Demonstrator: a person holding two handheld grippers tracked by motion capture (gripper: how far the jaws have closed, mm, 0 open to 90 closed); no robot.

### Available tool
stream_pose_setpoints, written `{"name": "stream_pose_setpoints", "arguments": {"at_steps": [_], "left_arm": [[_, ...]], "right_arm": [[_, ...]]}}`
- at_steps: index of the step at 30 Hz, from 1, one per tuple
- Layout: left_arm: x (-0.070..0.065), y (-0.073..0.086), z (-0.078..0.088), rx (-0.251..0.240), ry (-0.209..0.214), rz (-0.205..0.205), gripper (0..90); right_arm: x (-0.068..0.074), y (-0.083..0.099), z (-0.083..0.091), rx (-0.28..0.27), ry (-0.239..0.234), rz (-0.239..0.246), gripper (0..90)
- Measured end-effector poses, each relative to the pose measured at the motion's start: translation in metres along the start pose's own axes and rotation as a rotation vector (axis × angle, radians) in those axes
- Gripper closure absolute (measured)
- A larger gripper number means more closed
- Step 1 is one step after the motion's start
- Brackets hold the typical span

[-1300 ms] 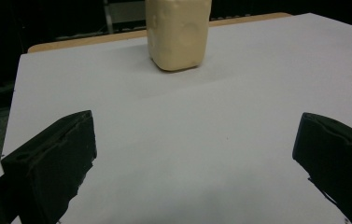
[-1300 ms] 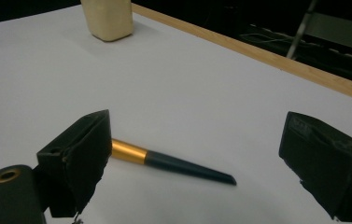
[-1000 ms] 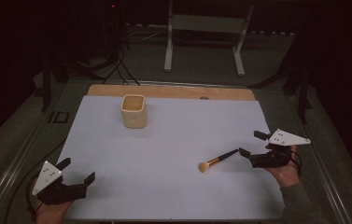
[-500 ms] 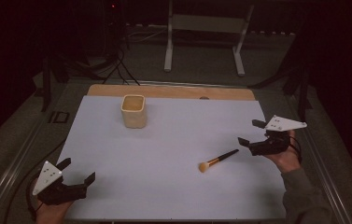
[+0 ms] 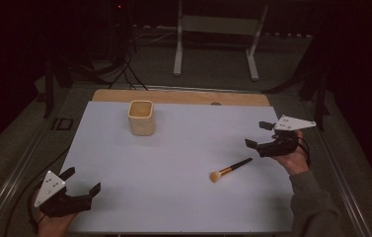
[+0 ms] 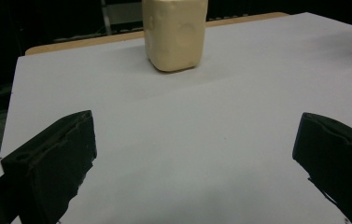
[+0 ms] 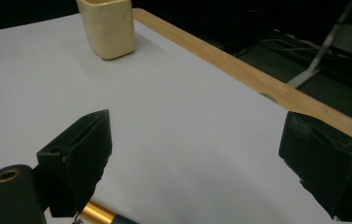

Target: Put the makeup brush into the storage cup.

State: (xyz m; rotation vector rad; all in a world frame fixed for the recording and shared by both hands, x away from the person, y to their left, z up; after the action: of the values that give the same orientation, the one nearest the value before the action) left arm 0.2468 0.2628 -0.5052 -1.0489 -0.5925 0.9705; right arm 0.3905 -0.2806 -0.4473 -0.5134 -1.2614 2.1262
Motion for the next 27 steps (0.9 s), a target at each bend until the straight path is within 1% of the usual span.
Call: {"name": "stream_pose_setpoints", "arguments": {"at_steps": [5, 8, 14, 20, 22, 27], "left_arm": [[-0.001, 0.000, 0.000, 0.001, 0.003, -0.003, 0.8], [0.000, 0.000, 0.000, 0.001, 0.002, -0.002, 0.8], [-0.001, 0.000, 0.000, 0.000, 0.005, -0.006, 0.8], [-0.002, 0.000, 0.000, -0.001, 0.008, -0.008, 0.8], [-0.002, 0.000, 0.000, -0.001, 0.009, -0.007, 0.8], [-0.002, 0.000, 0.000, 0.000, 0.011, -0.007, 0.8]], "right_arm": [[0.006, 0.010, -0.011, 0.016, -0.031, -0.014, 9.4], [0.009, 0.016, -0.016, 0.036, -0.043, -0.013, 9.4], [0.014, 0.023, -0.023, 0.083, -0.062, -0.001, 9.8], [0.020, 0.026, -0.029, 0.130, -0.088, 0.026, 9.8], [0.022, 0.028, -0.031, 0.159, -0.106, 0.030, 9.8], [0.024, 0.038, -0.037, 0.271, -0.154, 0.043, 9.8]]}}
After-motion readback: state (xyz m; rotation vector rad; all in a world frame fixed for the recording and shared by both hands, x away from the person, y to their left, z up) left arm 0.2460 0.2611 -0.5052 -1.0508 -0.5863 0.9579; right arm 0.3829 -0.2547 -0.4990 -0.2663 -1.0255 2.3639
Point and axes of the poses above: each handheld gripper's, and its own axes: z roughly backward along the jaws, y roughly out of its underside, x roughly to its left, the point moved 6 cm from there along -z, roughly forward along the jaws, and after that the axes turned 1 degree about y, right-handed, at the moved point
